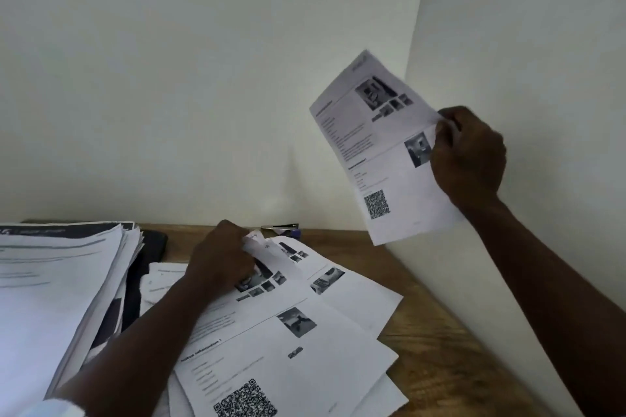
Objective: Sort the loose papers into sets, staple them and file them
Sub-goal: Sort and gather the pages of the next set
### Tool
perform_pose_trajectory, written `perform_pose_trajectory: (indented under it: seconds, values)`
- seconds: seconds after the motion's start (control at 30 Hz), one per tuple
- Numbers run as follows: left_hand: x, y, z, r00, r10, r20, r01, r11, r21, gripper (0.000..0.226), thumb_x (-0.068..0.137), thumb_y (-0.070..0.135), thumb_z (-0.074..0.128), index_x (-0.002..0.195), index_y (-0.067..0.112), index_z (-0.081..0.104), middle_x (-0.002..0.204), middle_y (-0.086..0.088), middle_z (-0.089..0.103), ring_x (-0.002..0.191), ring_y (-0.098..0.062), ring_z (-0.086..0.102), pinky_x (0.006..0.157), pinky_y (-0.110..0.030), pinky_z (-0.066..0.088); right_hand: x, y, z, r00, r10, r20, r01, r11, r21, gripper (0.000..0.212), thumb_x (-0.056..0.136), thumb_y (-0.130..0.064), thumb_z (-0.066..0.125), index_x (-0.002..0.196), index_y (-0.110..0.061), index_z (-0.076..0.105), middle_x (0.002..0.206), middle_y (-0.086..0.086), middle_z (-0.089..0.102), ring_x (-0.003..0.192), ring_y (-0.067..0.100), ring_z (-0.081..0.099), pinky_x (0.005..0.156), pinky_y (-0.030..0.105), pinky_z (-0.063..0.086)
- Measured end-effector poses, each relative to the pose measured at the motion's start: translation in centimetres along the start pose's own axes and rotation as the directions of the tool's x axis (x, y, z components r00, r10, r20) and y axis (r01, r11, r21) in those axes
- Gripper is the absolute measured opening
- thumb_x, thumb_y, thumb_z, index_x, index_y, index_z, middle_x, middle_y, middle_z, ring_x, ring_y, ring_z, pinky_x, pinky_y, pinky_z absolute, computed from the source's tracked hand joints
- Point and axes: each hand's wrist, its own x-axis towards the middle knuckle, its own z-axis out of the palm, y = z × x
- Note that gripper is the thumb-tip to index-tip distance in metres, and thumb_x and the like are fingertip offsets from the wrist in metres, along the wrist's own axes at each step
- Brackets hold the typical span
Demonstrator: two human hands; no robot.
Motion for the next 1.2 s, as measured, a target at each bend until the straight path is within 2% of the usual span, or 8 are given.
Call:
perform_pose_trajectory:
  seconds: [0.13, 0.23, 0.4, 0.5, 0.6, 0.77, 1.0, 1.2]
  values:
    - [0.2, 0.1, 0.2, 0.999, 0.038, -0.031, -0.036, 0.997, 0.067, 0.001, 0.079, 0.025, 0.059, 0.078, 0.024, 0.058, 0.098, -0.007, 0.072, 0.101, -0.031, 0.069, 0.078, -0.031, 0.049, 1.7, -1.9, -0.2, 0.995, -0.016, 0.095, 0.019, 0.999, -0.032, 0.028, 0.095, -0.018, 0.051, 0.119, -0.02, 0.066, 0.105, 0.014, 0.073, 0.096, 0.043, 0.064, 0.074, 0.04, 0.044]
    - [0.4, 0.0, 0.5, 0.988, 0.034, -0.153, -0.048, 0.995, -0.088, 0.034, 0.091, 0.012, 0.06, 0.059, 0.014, 0.051, 0.065, -0.008, 0.061, 0.073, -0.034, 0.062, 0.058, -0.032, 0.037, 2.2, -1.1, 1.3, 0.94, 0.072, 0.333, -0.065, 0.997, -0.03, 0.031, 0.09, -0.022, 0.054, 0.118, -0.026, 0.068, 0.111, 0.01, 0.073, 0.104, 0.038, 0.066, 0.081, 0.035, 0.047]
    - [0.3, 0.1, -1.3, 0.994, -0.033, -0.107, -0.024, 0.873, -0.488, 0.024, 0.078, -0.003, 0.049, 0.055, 0.004, 0.047, 0.046, -0.005, 0.044, 0.048, -0.017, 0.042, 0.048, -0.026, 0.031, -1.5, 2.4, 4.4, 0.671, 0.136, 0.729, -0.129, 0.989, -0.066, 0.021, 0.091, -0.019, 0.063, 0.109, -0.024, 0.073, 0.119, 0.012, 0.071, 0.103, 0.03, 0.068, 0.082, 0.025, 0.043]
    - [0.1, 0.3, -1.9, 0.996, 0.024, -0.088, -0.053, 0.935, -0.349, 0.031, 0.08, 0.011, 0.047, 0.051, 0.013, 0.036, 0.048, 0.0, 0.037, 0.052, -0.017, 0.038, 0.045, -0.028, 0.026, -5.7, 3.1, 5.6, 0.463, 0.151, 0.873, -0.148, 0.985, -0.092, 0.018, 0.09, -0.009, 0.063, 0.097, -0.022, 0.074, 0.112, 0.011, 0.073, 0.097, 0.022, 0.066, 0.079, 0.024, 0.046]
    - [-0.1, 0.0, -1.1, 0.996, 0.048, -0.072, -0.053, 0.997, -0.059, 0.029, 0.093, 0.015, 0.053, 0.065, 0.016, 0.046, 0.076, -0.009, 0.057, 0.078, -0.031, 0.054, 0.063, -0.035, 0.033, -9.2, 3.0, 7.1, 0.356, 0.168, 0.919, -0.136, 0.983, -0.127, 0.019, 0.084, -0.006, 0.063, 0.086, -0.021, 0.074, 0.099, 0.007, 0.075, 0.094, 0.02, 0.068, 0.073, 0.026, 0.049]
    - [0.2, 0.0, -0.1, 1.0, 0.013, -0.007, -0.012, 0.991, 0.13, 0.009, 0.087, 0.013, 0.057, 0.095, 0.017, 0.056, 0.122, -0.011, 0.067, 0.115, -0.031, 0.06, 0.081, -0.03, 0.041, -13.7, 3.3, 8.4, 0.435, 0.172, 0.884, -0.206, 0.975, -0.088, 0.008, 0.084, -0.009, 0.065, 0.087, -0.009, 0.073, 0.086, 0.004, 0.071, 0.076, 0.014, 0.063, 0.062, 0.022, 0.045]
    - [0.3, 0.7, -0.1, 0.997, 0.057, 0.058, -0.069, 0.968, 0.242, 0.023, 0.082, 0.018, 0.062, 0.102, 0.027, 0.057, 0.121, -0.003, 0.068, 0.115, -0.027, 0.06, 0.079, -0.029, 0.036, -14.9, 3.4, 8.6, 0.484, 0.208, 0.85, -0.237, 0.966, -0.101, 0.005, 0.086, -0.022, 0.068, 0.082, -0.023, 0.065, 0.082, -0.008, 0.066, 0.079, 0.012, 0.061, 0.066, 0.03, 0.043]
    - [-0.1, 1.2, -0.7, 0.99, 0.116, 0.085, -0.125, 0.987, 0.104, 0.029, 0.077, 0.028, 0.061, 0.102, 0.036, 0.074, 0.091, 0.009, 0.071, 0.083, -0.015, 0.058, 0.072, -0.028, 0.038, -15.2, 2.8, 8.6, 0.47, 0.092, 0.878, -0.143, 0.989, -0.028, 0.018, 0.071, -0.023, 0.069, 0.06, -0.018, 0.056, 0.059, -0.002, 0.059, 0.055, 0.01, 0.052, 0.057, 0.038, 0.046]
